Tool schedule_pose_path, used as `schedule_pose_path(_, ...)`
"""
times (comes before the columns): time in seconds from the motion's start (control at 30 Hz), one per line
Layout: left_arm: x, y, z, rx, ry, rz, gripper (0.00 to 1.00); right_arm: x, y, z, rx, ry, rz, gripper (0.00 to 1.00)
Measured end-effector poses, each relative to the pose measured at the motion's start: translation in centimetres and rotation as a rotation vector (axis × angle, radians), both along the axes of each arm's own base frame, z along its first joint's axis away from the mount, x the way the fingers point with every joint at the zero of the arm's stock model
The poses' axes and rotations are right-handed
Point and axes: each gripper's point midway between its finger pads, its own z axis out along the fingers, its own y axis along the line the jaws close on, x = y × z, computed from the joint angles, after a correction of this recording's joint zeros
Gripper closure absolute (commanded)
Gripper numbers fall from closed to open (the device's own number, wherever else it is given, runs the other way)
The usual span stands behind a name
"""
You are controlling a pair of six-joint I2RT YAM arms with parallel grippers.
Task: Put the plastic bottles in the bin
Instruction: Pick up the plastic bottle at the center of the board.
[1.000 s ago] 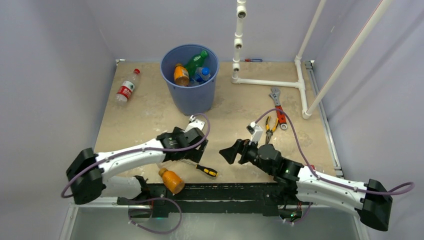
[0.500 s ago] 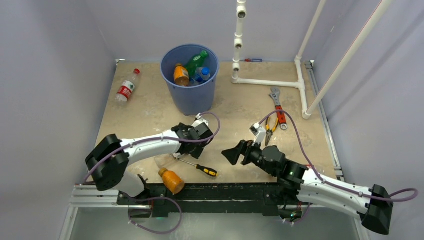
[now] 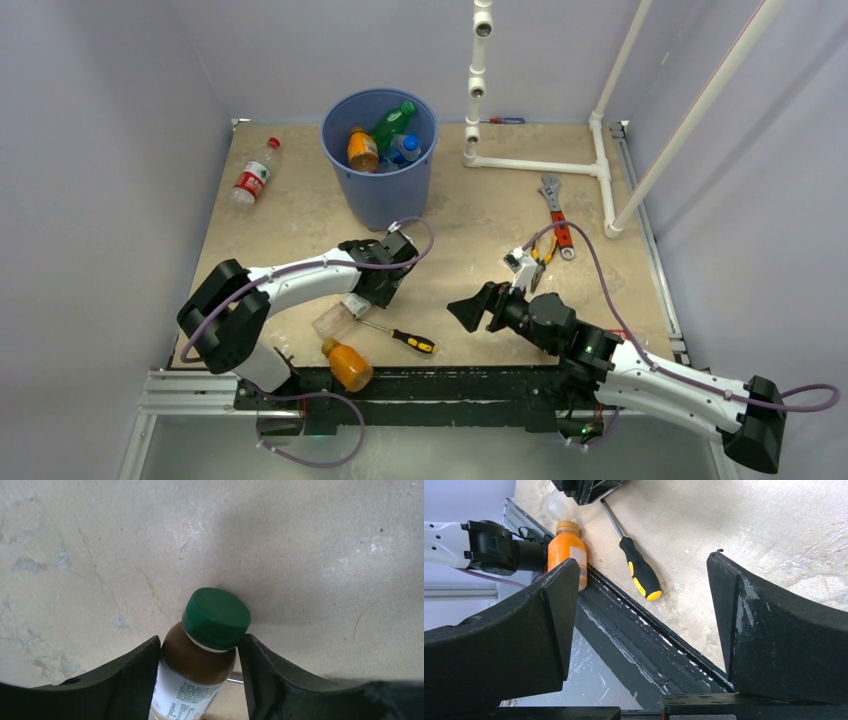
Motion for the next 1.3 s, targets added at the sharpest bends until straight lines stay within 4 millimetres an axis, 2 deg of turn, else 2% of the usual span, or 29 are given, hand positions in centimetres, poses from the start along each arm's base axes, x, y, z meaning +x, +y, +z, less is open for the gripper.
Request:
schedule_pose_path(0.2,-0.4,-1.3,-0.4,-0.056,0.04,-0.045,0.44,-0.1,-0.3,-0.4,-0.015,0.008,-0.004,0.08)
schedule_pose_path(0.23,-0.5,-1.5,-0.4,-0.063,0.046,-0.053,0.46,-0.1,-0.4,-0.4,-0.018,0.008,-0.006,0.08)
schedule_pose_path(0.33,-0.6,-1.8,-0.5,-0.074,0.058,-0.069,0.65,-0.1,-0.5,-0.6,-0.025,0.012,-0.007,0.08)
schedule_pose_path(0.4,-0.7,-2.0,-0.4,-0.085,0.06,-0.075,0.73,-0.1,-0.5,-0.7,-0.028,0.013,-0.009,0.08)
schedule_pose_path(0.5,-0.7,-2.2,0.1,-0.105,0.054,-0.085,0.79,0.0,-0.6,-0.7,-0.034,0.013,-0.017,0.08)
schedule_pose_path(0.6,-0.5,-2.7,1.7,-0.155,0.016,-0.091,0.85,0.1,-0.8,-0.5,-0.037,0.009,-0.023,0.08)
schedule_pose_path(0.7,-0.2,-3.6,4.9,-0.242,-0.057,-0.106,0.89,0.1,-0.8,-0.3,-0.034,0.002,-0.023,0.08)
schedule_pose_path(0.93,0.3,-6.8,15.5,-0.565,-0.264,-0.179,0.97,0.0,-0.8,1.4,-0.007,-0.05,-0.002,0.07)
schedule_pose_path(1.07,-1.3,-8.6,21.8,-0.808,-0.361,-0.279,1.0,-1.4,0.0,5.3,0.109,-0.157,0.1,0.06)
schedule_pose_path(1.17,-2.9,-10.1,27.3,-1.014,-0.45,-0.391,1.0,-2.9,0.3,9.3,0.228,-0.272,0.183,0.05)
schedule_pose_path(1.23,-3.9,-10.9,30.1,-1.121,-0.501,-0.472,1.0,-3.5,0.5,11.1,0.273,-0.333,0.219,0.04)
schedule_pose_path(1.3,-5.0,-11.7,32.5,-1.22,-0.553,-0.566,1.0,-3.6,0.8,11.9,0.285,-0.366,0.237,0.04)
